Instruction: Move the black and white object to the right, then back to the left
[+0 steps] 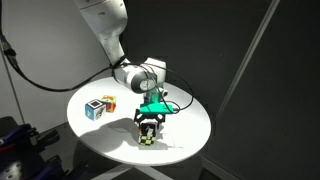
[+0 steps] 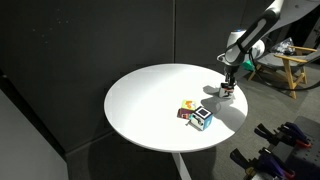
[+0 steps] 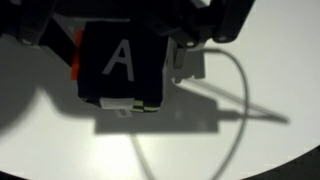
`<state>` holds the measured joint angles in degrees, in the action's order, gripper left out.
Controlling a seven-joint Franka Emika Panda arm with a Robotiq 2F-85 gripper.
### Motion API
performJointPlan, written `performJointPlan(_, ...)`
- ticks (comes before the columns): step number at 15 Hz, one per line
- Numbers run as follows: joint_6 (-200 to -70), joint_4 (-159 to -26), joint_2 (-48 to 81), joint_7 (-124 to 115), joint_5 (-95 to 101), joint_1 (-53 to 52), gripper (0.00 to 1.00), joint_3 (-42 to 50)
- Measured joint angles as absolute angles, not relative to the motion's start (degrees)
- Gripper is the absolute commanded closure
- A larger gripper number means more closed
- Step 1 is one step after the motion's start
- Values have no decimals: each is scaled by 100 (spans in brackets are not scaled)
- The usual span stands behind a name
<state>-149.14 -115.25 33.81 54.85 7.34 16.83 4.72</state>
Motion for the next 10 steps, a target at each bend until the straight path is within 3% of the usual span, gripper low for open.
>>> performJointPlan(5,-14927,-11487,3460,5437,734,1683,0,481)
performJointPlan(6,-14927,-11482,3469,5425,734,1683,25,483)
performJointPlan(7,-14928,-11477,3477,5417,734,1683,27,484)
performJointPlan(10,-14928,-11472,3483,5385,734,1683,50,489)
